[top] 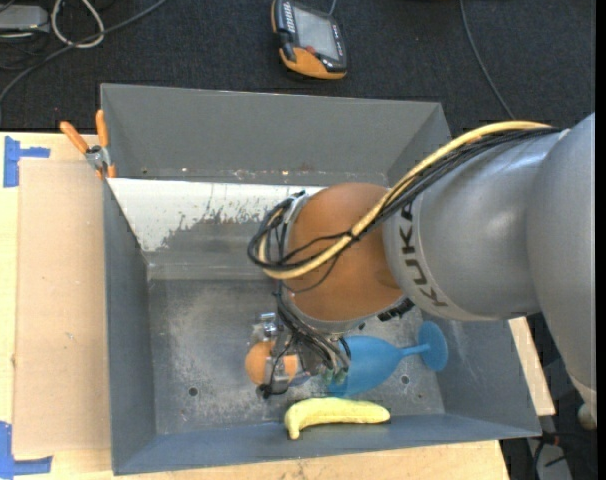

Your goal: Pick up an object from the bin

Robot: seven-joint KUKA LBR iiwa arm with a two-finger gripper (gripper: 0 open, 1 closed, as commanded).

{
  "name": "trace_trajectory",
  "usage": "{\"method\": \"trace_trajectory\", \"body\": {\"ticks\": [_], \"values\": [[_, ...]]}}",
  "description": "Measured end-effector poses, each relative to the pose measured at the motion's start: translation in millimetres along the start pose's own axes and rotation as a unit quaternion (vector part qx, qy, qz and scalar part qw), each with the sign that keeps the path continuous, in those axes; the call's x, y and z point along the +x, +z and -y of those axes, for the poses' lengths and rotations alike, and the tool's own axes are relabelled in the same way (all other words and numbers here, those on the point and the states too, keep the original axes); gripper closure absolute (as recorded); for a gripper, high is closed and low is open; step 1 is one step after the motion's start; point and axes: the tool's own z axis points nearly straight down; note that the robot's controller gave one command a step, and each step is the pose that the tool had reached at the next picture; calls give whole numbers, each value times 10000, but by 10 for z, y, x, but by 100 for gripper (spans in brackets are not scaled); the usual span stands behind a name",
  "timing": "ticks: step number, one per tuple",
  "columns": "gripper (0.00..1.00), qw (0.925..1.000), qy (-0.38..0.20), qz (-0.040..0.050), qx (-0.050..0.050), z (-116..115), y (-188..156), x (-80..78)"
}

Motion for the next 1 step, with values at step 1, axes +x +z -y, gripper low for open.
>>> {"method": "trace_trajectory", "body": {"ticks": [1], "values": [[100, 10000, 1, 35, -5, -5, -357, -10]]}}
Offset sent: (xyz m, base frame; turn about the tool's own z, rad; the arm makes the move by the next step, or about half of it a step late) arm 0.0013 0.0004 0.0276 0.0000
